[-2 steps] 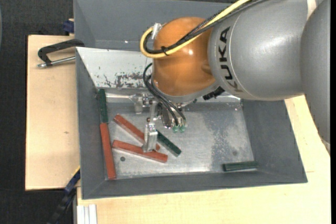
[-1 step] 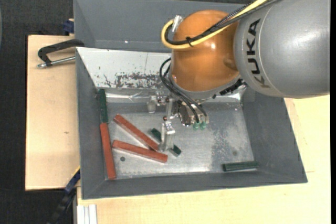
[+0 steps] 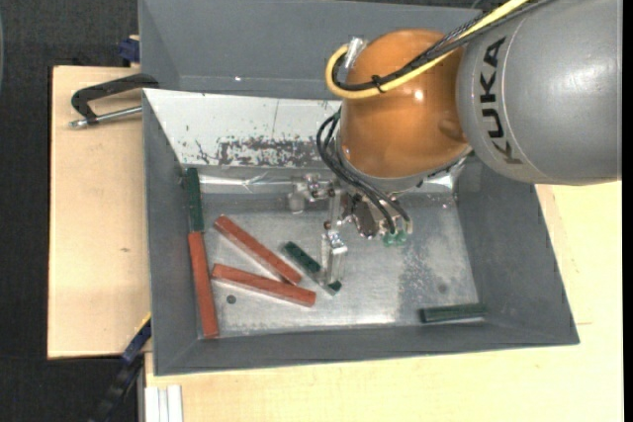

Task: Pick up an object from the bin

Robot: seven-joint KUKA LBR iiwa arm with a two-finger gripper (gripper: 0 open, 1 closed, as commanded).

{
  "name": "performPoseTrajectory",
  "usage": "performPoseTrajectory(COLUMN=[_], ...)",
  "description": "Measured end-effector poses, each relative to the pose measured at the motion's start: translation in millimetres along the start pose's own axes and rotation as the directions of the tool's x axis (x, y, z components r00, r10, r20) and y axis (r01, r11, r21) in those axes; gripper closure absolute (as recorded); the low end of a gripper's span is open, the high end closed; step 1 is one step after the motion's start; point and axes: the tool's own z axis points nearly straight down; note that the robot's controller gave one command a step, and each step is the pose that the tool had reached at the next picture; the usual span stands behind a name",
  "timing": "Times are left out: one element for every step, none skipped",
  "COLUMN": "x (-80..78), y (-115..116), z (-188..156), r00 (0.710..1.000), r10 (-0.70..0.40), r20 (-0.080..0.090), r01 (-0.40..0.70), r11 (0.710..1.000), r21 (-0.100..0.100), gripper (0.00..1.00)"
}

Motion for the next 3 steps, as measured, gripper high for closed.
performPoseTrajectory(x=[3.8,3.6,-17.3], y=[5,-11,14], z=[64,108,127], r00=[0.998,0.999,1.0], r10=[-0.057,0.03,-0.002], r20=[-0.01,-0.016,0.003], r01=[0.057,-0.03,0.002], r11=[0.998,1.0,1.0], r21=[-0.001,-0.001,-0.002], gripper=[0.0,0.0,1.0])
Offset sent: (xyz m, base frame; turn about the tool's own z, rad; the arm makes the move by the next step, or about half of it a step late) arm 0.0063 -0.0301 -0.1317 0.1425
